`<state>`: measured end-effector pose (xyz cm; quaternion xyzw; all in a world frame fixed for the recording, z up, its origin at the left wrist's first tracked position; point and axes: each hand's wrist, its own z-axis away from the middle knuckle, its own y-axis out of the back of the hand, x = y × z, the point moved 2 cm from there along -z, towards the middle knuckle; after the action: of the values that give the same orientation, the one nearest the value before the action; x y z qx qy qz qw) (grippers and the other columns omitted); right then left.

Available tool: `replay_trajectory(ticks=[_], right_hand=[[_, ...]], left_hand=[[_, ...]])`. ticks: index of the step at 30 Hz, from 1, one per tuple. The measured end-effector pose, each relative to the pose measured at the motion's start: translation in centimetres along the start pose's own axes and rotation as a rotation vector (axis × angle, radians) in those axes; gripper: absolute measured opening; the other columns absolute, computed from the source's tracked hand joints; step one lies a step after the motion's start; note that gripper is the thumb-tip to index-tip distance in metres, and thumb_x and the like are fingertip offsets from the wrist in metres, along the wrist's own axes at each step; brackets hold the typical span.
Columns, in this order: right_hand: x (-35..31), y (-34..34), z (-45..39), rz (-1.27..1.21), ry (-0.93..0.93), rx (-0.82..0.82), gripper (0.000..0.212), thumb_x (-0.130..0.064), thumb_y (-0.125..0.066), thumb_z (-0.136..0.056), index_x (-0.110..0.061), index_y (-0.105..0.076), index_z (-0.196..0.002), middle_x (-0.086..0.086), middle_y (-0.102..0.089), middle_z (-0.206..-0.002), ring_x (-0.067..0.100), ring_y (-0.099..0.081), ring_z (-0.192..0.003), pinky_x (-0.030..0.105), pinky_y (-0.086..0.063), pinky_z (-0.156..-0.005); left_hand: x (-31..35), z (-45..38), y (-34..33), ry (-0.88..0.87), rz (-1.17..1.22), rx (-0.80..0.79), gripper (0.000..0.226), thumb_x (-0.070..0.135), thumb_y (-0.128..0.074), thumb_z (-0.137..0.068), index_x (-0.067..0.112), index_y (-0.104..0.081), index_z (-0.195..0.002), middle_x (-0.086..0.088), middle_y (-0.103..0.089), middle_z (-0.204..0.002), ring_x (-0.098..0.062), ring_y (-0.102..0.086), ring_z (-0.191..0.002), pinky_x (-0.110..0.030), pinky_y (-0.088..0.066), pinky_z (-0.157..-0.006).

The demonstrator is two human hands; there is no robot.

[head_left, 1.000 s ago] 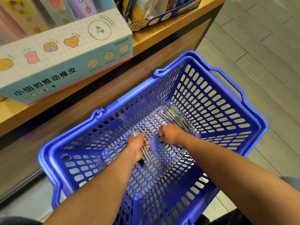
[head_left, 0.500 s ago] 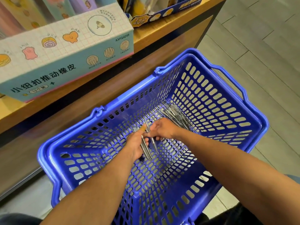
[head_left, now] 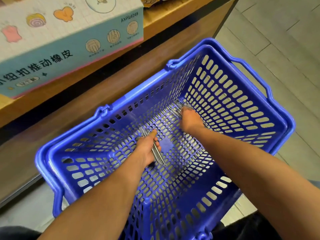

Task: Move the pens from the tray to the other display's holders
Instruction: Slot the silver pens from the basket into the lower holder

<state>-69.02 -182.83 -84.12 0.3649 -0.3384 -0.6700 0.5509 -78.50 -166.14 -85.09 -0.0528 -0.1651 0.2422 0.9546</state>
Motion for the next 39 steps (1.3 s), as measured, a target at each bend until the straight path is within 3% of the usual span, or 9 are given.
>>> replay_trajectory(ticks=[5, 10, 13, 16, 19, 22, 26, 30, 39], right_hand=[[0.1, -1.0, 0.4, 0.172, 0.091, -0.112, 0.028, -0.004, -0.058, -0.089, -0.004, -0.051, -0.116, 0.017, -0.064, -0.104, 0.036, -0.063, -0.095, 0.038, -0.047, -0.071], [-2.3, 0.1, 1.8, -0.453, 0.184, -0.419, 0.005, -0.013, -0.073, -0.083, -0.010, -0.070, -0.081, 0.005, -0.068, -0.068, 0.016, -0.062, -0.059, 0.029, -0.051, -0.058], [-4.3, 0.7, 3.2, -0.630, 0.249, -0.590, 0.007, -0.011, -0.076, -0.081, -0.013, -0.070, -0.077, 0.011, -0.070, -0.074, 0.013, -0.057, -0.057, 0.026, -0.047, -0.056], [-5.1, 0.0, 3.9, -0.683, 0.251, -0.607, 0.011, -0.010, -0.077, -0.080, -0.003, -0.070, -0.085, 0.013, -0.067, -0.073, 0.014, -0.058, -0.056, 0.027, -0.048, -0.058], [-4.6, -0.4, 3.7, -0.669, 0.263, -0.642, 0.011, -0.017, -0.076, -0.082, -0.006, -0.074, -0.084, 0.012, -0.070, -0.077, 0.012, -0.058, -0.056, 0.024, -0.048, -0.055], [-2.3, -0.5, 1.9, -0.596, 0.140, -0.441, 0.018, -0.022, -0.070, -0.087, -0.004, -0.073, -0.086, 0.014, -0.072, -0.078, 0.021, -0.064, -0.063, 0.033, -0.056, -0.061], [1.1, -0.1, 0.7, -0.059, -0.006, -0.003, 0.028, -0.011, -0.061, -0.089, -0.005, -0.054, -0.115, 0.016, -0.062, -0.107, 0.034, -0.062, -0.093, 0.040, -0.054, -0.077], [1.3, -0.9, 1.0, 0.126, -0.021, -0.045, 0.049, -0.006, -0.061, -0.088, -0.002, -0.039, -0.131, 0.017, -0.063, -0.107, 0.036, -0.062, -0.096, 0.042, -0.053, -0.074], [1.5, -0.7, 0.9, 0.192, -0.094, 0.046, 0.034, -0.005, -0.057, -0.091, -0.004, -0.048, -0.123, 0.013, -0.064, -0.101, 0.031, -0.062, -0.087, 0.038, -0.045, -0.063]], left_hand=[[0.3, 0.3, -0.1, -0.013, 0.051, -0.061, 0.028, 0.025, -0.058, -0.100, 0.009, -0.058, -0.078, -0.002, -0.055, -0.060, -0.015, -0.052, -0.053, -0.031, -0.047, -0.056], [0.5, 0.2, -0.2, -0.042, 0.082, -0.131, 0.021, 0.032, -0.064, -0.095, 0.012, -0.064, -0.088, -0.005, -0.062, -0.078, -0.019, -0.057, -0.067, -0.036, -0.050, -0.067], [0.6, 0.3, -0.5, -0.018, 0.097, -0.267, 0.036, 0.037, -0.057, -0.098, 0.006, -0.071, -0.110, -0.019, -0.071, -0.098, -0.029, -0.066, -0.083, -0.043, -0.055, -0.076], [0.7, 0.3, -0.5, -0.027, 0.107, -0.277, 0.040, 0.030, -0.054, -0.100, -0.002, -0.066, -0.121, -0.022, -0.070, -0.087, -0.028, -0.067, -0.069, -0.035, -0.058, -0.062], [0.6, 0.1, -0.3, -0.038, 0.068, -0.127, 0.024, 0.022, -0.057, -0.099, 0.001, -0.068, -0.104, -0.012, -0.066, -0.072, -0.018, -0.061, -0.054, -0.026, -0.050, -0.046], [0.3, -0.4, 0.1, -0.034, 0.018, -0.017, 0.014, 0.015, -0.060, -0.097, 0.007, -0.063, -0.086, -0.002, -0.054, -0.050, -0.013, -0.050, -0.041, -0.026, -0.045, -0.045], [0.2, -0.5, 0.2, -0.016, -0.031, 0.008, 0.008, 0.010, -0.060, -0.097, 0.004, -0.061, -0.091, -0.001, -0.051, -0.045, -0.013, -0.047, -0.037, -0.023, -0.045, -0.041], [0.2, -0.3, 0.1, -0.014, -0.002, -0.013, 0.014, 0.011, -0.066, -0.093, 0.003, -0.063, -0.082, -0.005, -0.058, -0.051, -0.014, -0.057, -0.042, -0.024, -0.052, -0.045], [0.1, 0.0, 0.4, -0.026, 0.012, -0.028, 0.015, 0.012, -0.066, -0.093, 0.005, -0.066, -0.081, -0.002, -0.060, -0.051, -0.013, -0.057, -0.042, -0.024, -0.050, -0.045]])
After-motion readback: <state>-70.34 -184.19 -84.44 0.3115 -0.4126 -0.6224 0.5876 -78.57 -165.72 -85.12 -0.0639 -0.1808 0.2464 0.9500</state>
